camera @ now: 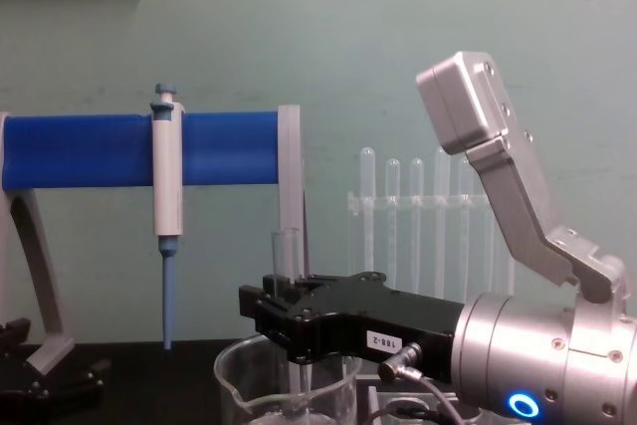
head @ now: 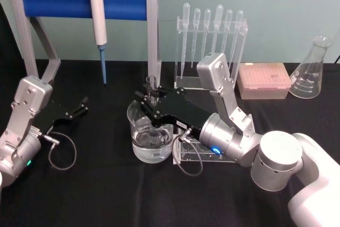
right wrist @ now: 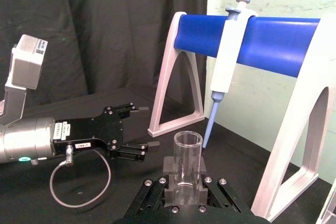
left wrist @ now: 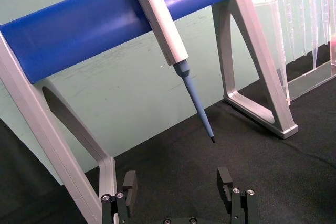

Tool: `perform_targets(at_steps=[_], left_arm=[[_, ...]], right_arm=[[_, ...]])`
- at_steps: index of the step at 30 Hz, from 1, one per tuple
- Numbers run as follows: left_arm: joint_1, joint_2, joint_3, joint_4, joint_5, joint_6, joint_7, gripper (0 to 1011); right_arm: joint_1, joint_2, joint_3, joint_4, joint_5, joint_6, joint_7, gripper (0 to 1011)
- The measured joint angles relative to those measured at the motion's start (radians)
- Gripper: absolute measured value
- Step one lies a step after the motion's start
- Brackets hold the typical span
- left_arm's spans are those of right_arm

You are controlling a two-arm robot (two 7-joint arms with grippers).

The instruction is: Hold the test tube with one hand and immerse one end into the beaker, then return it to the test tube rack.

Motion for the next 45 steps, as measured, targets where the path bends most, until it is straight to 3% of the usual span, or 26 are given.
perform_targets(at_steps=[38,45], left_arm=[[0.0,0.0,0.0,0.0,0.0,0.0,0.0,1000],[0.0,0.0,0.0,0.0,0.0,0.0,0.0,1000]], right_arm=[[0.0,0.0,0.0,-0.001,0.0,0.0,0.0,224],[0.003,0.01,0.019,-0.082,0.005,0.026,-0.006,224]])
